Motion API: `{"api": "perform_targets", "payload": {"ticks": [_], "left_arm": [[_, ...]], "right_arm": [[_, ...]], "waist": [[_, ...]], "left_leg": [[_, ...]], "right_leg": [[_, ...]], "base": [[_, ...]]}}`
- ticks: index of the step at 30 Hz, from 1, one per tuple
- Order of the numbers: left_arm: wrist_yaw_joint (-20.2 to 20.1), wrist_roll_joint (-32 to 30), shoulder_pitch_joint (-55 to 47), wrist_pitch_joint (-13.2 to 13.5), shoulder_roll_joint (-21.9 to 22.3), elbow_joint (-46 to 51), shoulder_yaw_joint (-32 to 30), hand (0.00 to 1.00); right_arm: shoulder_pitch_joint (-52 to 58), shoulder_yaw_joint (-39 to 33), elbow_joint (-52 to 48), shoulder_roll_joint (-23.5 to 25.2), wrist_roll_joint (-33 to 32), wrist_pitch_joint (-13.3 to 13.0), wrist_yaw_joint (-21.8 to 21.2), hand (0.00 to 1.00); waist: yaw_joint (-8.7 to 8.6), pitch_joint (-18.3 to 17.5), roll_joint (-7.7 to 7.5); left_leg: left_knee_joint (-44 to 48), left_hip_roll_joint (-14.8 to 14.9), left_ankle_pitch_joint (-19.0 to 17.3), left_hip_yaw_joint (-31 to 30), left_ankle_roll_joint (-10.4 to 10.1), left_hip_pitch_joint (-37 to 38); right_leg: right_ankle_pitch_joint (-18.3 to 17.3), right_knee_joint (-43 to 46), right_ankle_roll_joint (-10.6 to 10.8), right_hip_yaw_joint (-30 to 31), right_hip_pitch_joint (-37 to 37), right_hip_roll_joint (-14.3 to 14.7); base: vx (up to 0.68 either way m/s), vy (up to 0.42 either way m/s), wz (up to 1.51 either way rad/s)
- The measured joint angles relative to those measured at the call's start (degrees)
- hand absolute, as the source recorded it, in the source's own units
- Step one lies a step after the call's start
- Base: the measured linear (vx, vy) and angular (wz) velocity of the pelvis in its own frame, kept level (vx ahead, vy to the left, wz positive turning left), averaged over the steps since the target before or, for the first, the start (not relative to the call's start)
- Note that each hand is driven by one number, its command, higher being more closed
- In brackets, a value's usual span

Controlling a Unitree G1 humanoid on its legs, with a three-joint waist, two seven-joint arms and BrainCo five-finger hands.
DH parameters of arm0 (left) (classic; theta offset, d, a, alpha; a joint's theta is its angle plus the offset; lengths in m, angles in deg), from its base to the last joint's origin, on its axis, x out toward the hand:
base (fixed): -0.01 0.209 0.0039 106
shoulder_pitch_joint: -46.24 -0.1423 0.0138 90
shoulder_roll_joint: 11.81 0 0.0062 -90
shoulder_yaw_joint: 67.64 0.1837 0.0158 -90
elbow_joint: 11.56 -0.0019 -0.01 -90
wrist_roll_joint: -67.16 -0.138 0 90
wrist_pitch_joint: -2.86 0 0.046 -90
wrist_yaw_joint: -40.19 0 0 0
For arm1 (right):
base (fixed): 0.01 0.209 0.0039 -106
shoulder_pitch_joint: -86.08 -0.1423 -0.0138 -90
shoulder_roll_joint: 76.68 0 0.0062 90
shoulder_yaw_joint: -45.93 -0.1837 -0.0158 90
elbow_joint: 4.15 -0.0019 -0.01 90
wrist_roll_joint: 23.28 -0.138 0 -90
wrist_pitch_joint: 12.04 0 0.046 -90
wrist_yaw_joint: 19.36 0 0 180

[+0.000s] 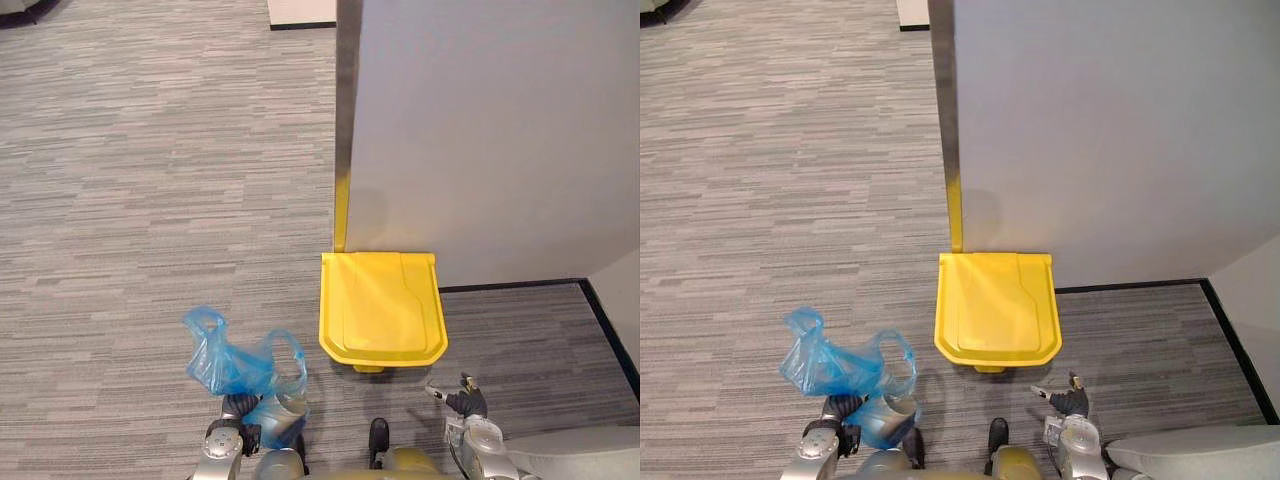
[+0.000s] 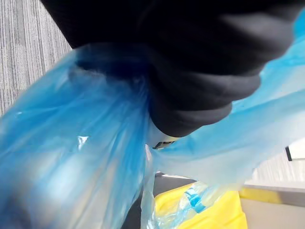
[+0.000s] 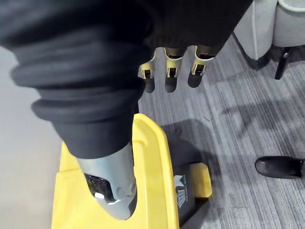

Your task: Gather rubbish on tea table into small bin, then transfer packed bag to large trash can.

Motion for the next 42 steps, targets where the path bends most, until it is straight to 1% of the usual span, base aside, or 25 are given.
{"api": "perform_targets", "payload": {"ticks": [5,10,13,14,15,16,17,18,19,21,22,23,24,25,27,28,29,30,31,33,34,37,38,40,42], "left_arm": [[0.09,0.0,-0.07,0.0,-0.08,-0.05,-0.29,1.0],[0.28,0.03,-0.61,-0.01,-1.04,-0.05,-1.14,1.0],[0.28,0.07,-0.53,0.01,-1.41,0.04,-1.19,1.0],[0.28,0.08,-0.43,0.03,-1.49,0.17,-1.2,1.0],[0.27,0.12,-0.44,0.06,-1.5,0.26,-1.19,1.0],[0.26,0.13,-0.43,0.07,-1.51,0.26,-1.11,1.0],[0.25,0.14,-0.39,0.07,-1.52,0.26,-1.09,1.0],[0.26,0.17,-0.14,0.07,-1.53,0.44,-1.05,1.0],[0.3,0.36,0.78,0.1,-1.89,0.74,-1.04,1.0],[0.35,0.47,1.43,0.17,-2.68,0.97,-0.48,1.0],[0.36,0.46,2.0,0.16,-3.34,0.97,-0.23,1.0],[0.33,0.45,2.44,0.16,-3.63,0.98,0.07,1.0],[0.35,0.44,3.27,0.16,-3.83,0.95,0.12,1.0],[0.39,0.44,4.03,0.18,-3.77,1.22,0.18,1.0],[0.36,0.42,5.76,0.21,-3.45,1.29,0.37,1.0],[0.36,0.4,6.33,0.21,-3.42,1.34,0.9,1.0],[0.35,0.38,6.55,0.25,-3.42,1.64,1.15,1.0],[0.36,0.29,6.63,0.33,-3.24,1.96,1.09,1.0],[0.38,0.27,6.44,0.41,-3.19,2.59,0.82,1.0],[0.38,0.25,6.11,0.36,-2.9,2.59,-0.02,1.0],[0.39,0.13,5.44,0.24,-2.33,2.58,-1.16,1.0],[0.53,0.03,4.47,0.11,-1.2,2.55,-1.75,1.0],[0.84,0.05,4.2,0.11,-0.54,2.52,-1.8,1.0],[1.48,0.02,2.82,0.11,0.69,2.52,-2.49,1.0],[1.48,-0.02,2.82,0.08,1.16,2.52,-2.49,1.0]], "right_arm": [[-0.23,0.01,0.0,-0.24,0.18,0.04,0.0,0.0],[-3.03,0.7,0.0,-0.97,0.28,0.09,0.01,0.0],[-4.45,1.63,-0.01,-1.3,0.34,0.14,0.04,0.0],[-4.82,2.06,-0.06,-1.49,0.34,0.13,0.04,0.0],[-5.07,2.4,-0.06,-1.71,0.39,0.15,0.04,0.0],[-5.77,2.76,-0.06,-2.13,0.71,0.18,0.06,0.0],[-5.79,2.73,-0.05,-2.21,0.71,0.18,0.18,0.0],[-5.89,2.51,-0.05,-2.34,0.7,0.42,0.41,0.0],[-6.27,2.48,-0.07,-2.19,0.71,0.53,0.64,0.0],[-5.91,2.61,-0.37,-1.78,0.7,0.87,1.15,0.0],[-5.9,2.73,-1.03,-1.68,0.69,1.0,1.17,0.0],[-5.9,2.73,-1.48,-1.68,0.69,1.05,1.2,0.0],[-5.9,2.69,-2.6,-1.69,0.66,1.14,1.28,0.0],[-5.9,2.37,-3.44,-1.71,0.63,1.11,1.67,0.0],[-5.99,0.72,-5.08,-1.43,0.57,1.07,2.51,0.0],[-5.66,-0.33,-5.54,-1.22,0.38,1.06,2.57,0.0],[-5.04,-0.79,-5.54,-1.13,0.15,1.14,2.55,0.0],[-4.18,-1.52,-5.54,-0.89,0.12,1.23,2.56,0.0],[-3.04,-2.07,-5.71,-0.51,0.05,1.25,2.54,0.0],[-2.28,-2.45,-6.86,-0.28,-0.35,1.21,2.51,0.0],[-2.11,-3.02,-8.28,-0.13,-1.29,1.16,2.57,0.0],[-1.97,-4.58,-9.21,0.25,-2.06,1.13,3.2,0.0],[-1.84,-4.81,-9.62,0.24,-2.17,1.13,4.01,0.0],[-0.87,-4.99,-11.15,0.35,-2.61,1.05,5.32,0.0],[0.06,-5.75,-13.66,0.42,-2.8,0.56,6.22,0.0]], "waist": [[0.16,-0.31,-0.52],[0.21,-0.42,-0.73],[0.28,-0.4,-0.72],[0.3,-0.39,-0.73],[0.31,-0.38,-0.73],[0.21,-0.1,-0.72],[0.09,0.21,-0.75],[-0.05,1.32,-0.61],[-0.07,3.23,-0.4],[-0.94,4.94,-0.83],[-0.99,5.86,-1.55],[-1.0,6.41,-1.99],[-1.16,7.21,-2.65],[-1.17,7.06,-3.34],[-0.14,8.06,-2.37],[-0.55,8.32,-1.86],[-0.69,8.34,-1.7],[-0.45,8.31,-1.55],[0.19,8.23,-1.38],[0.48,7.85,-1.43],[0.32,7.67,-1.13],[0.3,5.75,0.35],[0.23,4.67,1.21],[0.12,1.88,2.16],[0.07,1.28,2.51]], "left_leg": [[-0.65,-0.61,-0.04,0.43,0.28,0.52],[0.35,-0.85,-1.38,2.48,1.14,0.49],[3.87,-0.73,-4.12,3.53,1.6,-0.06],[5.46,-0.64,-5.18,4.16,1.89,-0.91],[6.52,-0.59,-5.81,4.54,1.9,-1.53],[8.39,-0.65,-6.94,5.02,2.3,-2.18],[8.93,-0.57,-7.32,5.04,2.48,-2.11],[9.07,-0.71,-8.78,4.73,3.76,-1.12],[9.94,-0.63,-9.54,4.28,4.47,0.32],[13.89,-0.63,-12.12,3.01,5.11,0.73],[16.38,-0.64,-13.79,2.84,5.13,1.0],[17.33,-0.7,-14.41,2.77,5.08,1.27],[18.98,-0.82,-15.28,2.17,4.53,1.31],[20.9,-0.59,-16.11,1.44,2.85,0.63],[21.47,0.38,-16.86,1.09,1.76,0.54],[21.3,0.33,-16.91,0.02,1.68,0.87],[21.06,0.31,-17.07,-0.48,1.39,1.36],[20.79,0.32,-17.51,-1.21,0.8,2.38],[21.38,1.17,-18.88,-1.41,0.2,3.69],[21.78,1.66,-19.94,-1.61,-0.35,3.74],[21.24,1.71,-20.35,-1.69,-0.71,3.76],[18.29,2.76,-19.98,-1.0,-1.4,3.89],[16.15,3.19,-19.45,-0.48,-1.96,4.58],[13.56,3.27,-17.45,0.42,-3.02,6.04],[14.47,2.85,-15.85,0.21,-3.3,6.27]], "right_leg": [[0.51,-0.59,0.34,1.43,-0.18,-0.21],[1.54,-1.05,0.78,5.13,-1.44,-0.14],[1.6,-0.35,1.03,7.34,-1.86,-0.22],[0.93,1.54,1.83,8.03,-3.33,-0.29],[0.16,3.46,1.87,8.34,-4.55,-0.34],[-1.93,8.51,2.59,8.91,-7.16,-0.67],[-2.84,11.03,2.89,8.93,-8.1,-1.03],[-3.75,16.38,4.11,8.35,-9.65,-1.83],[-5.23,25.24,5.62,6.84,-13.32,-2.29],[-6.64,25.59,4.88,4.24,-15.38,-3.33],[-5.98,22.38,4.57,3.12,-16.46,-3.95],[-5.15,19.99,4.58,2.04,-16.81,-4.32],[-3.2,16.12,5.04,-0.21,-16.41,-4.74],[-0.28,13.0,4.31,-1.36,-13.82,-5.09],[0.82,14.22,3.96,-1.62,-14.04,-4.59],[0.9,16.22,3.75,-1.15,-14.11,-4.54],[0.72,17.86,2.77,-1.02,-14.07,-4.55],[-0.86,20.5,0.62,-1.19,-14.14,-4.59],[-4.0,25.09,-0.17,-1.36,-14.52,-4.49],[-6.36,28.14,-0.59,-1.26,-15.74,-4.18],[-7.79,28.75,-0.71,-1.46,-16.39,-3.82],[-7.8,26.89,-1.0,-1.55,-17.16,-2.14],[-7.54,25.82,-1.3,-1.48,-17.17,-1.22],[-7.04,23.87,-1.72,-0.73,-16.9,-0.19],[-6.19,21.35,-1.58,-0.26,-15.04,-0.29]], "base": [[0.01,0.024,-0.13],[0.03,0.027,-0.4],[0.01,0.054,-0.39],[-0.02,0.063,-0.37],[-0.04,0.068,-0.33],[-0.03,0.055,-0.19],[-0.06,0.074,-0.11],[-0.1,0.075,-0.01],[-0.09,0.06,0.07],[-0.02,0.026,0.25],[0.05,-0.016,0.28],[0.11,-0.08,0.33],[0.14,-0.108,0.38],[0.16,-0.115,0.29],[0.17,-0.11,0.15],[0.16,-0.1,0.4],[0.18,-0.099,0.55],[0.2,-0.078,0.36],[0.2,-0.083,0.19],[0.17,-0.086,0.03],[0.18,-0.058,-0.04],[0.19,-0.01,-0.15],[0.19,0.012,-0.26],[0.28,0.031,-0.38],[0.25,0.065,-0.18]]}}
